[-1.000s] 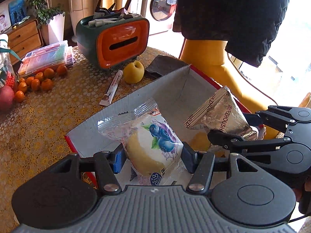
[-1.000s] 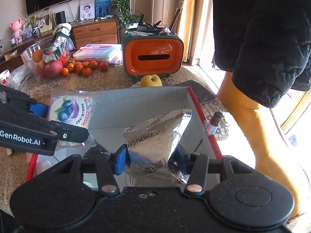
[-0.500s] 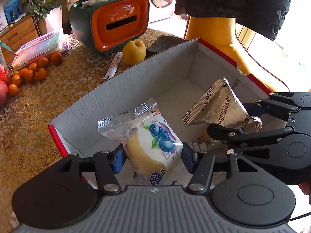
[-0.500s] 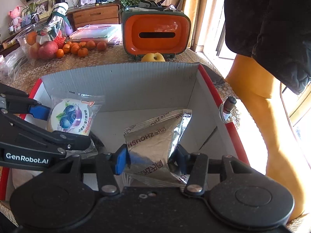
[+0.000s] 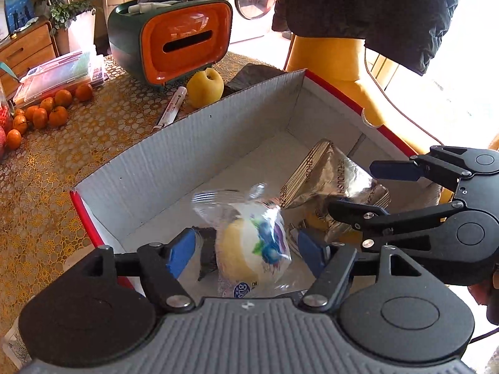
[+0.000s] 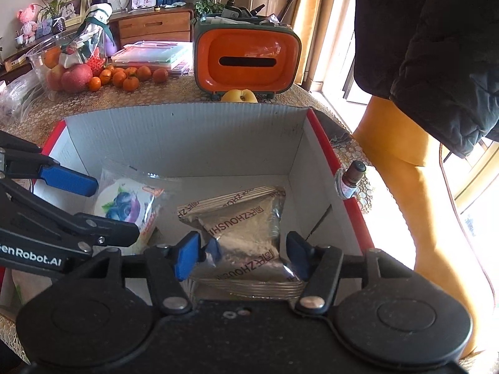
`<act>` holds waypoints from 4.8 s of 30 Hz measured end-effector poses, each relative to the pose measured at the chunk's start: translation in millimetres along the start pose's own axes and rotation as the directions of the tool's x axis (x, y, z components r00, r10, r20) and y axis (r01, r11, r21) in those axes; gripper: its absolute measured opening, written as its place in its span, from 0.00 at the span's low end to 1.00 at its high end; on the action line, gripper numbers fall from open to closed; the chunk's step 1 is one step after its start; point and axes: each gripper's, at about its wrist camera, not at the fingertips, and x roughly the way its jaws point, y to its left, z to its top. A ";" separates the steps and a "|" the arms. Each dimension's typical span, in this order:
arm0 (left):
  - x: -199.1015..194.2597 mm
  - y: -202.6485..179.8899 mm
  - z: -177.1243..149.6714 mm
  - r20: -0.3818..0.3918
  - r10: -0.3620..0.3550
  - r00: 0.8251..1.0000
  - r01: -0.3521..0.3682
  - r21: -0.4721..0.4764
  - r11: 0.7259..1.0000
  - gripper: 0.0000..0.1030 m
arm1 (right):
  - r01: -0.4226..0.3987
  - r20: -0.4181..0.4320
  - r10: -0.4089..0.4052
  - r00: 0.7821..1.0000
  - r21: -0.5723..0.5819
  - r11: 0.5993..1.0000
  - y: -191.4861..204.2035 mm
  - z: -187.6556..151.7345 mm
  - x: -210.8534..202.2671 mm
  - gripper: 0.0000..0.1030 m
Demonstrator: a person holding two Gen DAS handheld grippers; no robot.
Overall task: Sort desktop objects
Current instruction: 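Lower both bags into the red box and open both grippers, then withdraw both tools from the box back over the table, then grasp the white blister pack with the left gripper while the right grasps the pink binder clip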
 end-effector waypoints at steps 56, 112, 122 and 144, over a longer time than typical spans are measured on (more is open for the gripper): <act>-228.2 50.9 -163.2 0.272 0.034 0.962 -0.002 -0.116 0.993 0.71 | -0.183 0.252 0.173 0.952 0.015 0.983 135.7 -47.7 -163.7 0.71; -72.0 231.3 -188.2 0.209 0.100 0.973 -0.086 -0.074 0.993 0.99 | 0.007 0.101 -0.030 0.994 0.222 0.975 249.8 -7.1 35.0 0.67; -49.9 234.8 -175.4 0.198 0.076 0.977 -0.064 -0.064 0.996 0.98 | 0.010 0.059 -0.033 0.998 0.354 0.935 232.3 -15.0 55.8 0.34; -61.6 222.3 -176.9 0.229 0.188 0.955 -0.158 -0.144 0.977 0.65 | -0.074 0.153 0.020 0.988 0.355 0.932 222.7 -9.1 30.0 0.10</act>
